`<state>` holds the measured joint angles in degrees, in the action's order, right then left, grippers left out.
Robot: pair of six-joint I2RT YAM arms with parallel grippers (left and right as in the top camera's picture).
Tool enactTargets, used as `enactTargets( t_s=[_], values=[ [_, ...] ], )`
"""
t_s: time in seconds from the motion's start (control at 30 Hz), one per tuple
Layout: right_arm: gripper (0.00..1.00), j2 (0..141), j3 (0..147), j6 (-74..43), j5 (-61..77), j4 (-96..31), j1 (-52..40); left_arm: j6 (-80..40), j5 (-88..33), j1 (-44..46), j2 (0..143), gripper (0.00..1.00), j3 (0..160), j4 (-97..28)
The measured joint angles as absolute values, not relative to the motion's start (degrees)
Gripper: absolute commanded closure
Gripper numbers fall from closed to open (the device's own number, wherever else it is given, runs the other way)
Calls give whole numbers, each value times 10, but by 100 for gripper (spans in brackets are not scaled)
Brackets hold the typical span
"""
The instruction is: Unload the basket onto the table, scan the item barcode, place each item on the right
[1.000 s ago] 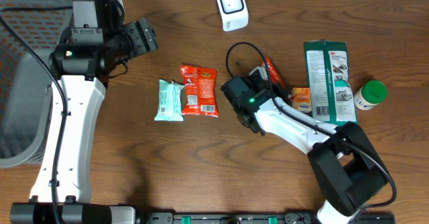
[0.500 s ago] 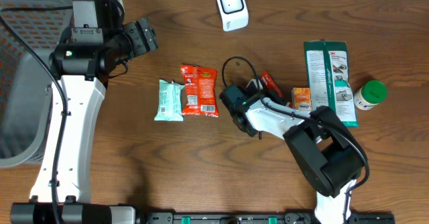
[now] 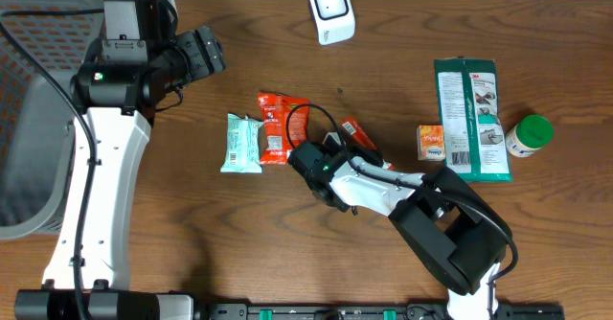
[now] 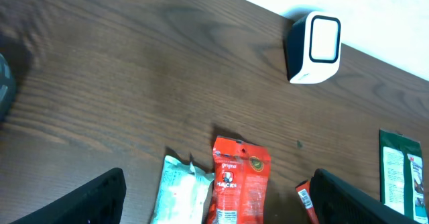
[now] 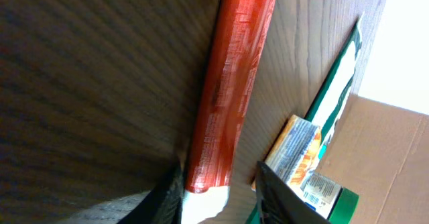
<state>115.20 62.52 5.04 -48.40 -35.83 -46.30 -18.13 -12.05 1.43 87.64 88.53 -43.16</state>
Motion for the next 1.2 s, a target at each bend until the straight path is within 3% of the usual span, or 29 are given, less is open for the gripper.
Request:
enactTargets(
  t_s=[0.13,0.33,0.57,0.87,1.2],
  values=[
    [58,1145,630,37,-471,-367,-462,-181,-121,14,876,12,885,-432],
    [44,1081,640,29,-324,-397,-445,-181,-121,14,876,12,885,-432],
    [25,965,649,22,-133,-408,-332,-181,-121,14,876,12,885,-432],
    [28,956,651,21,40,-427,-205,-181,-121,14,876,12,885,-432],
    [28,956,651,21,74,-426,-194,-181,-121,14,876,12,885,-432]
  ],
)
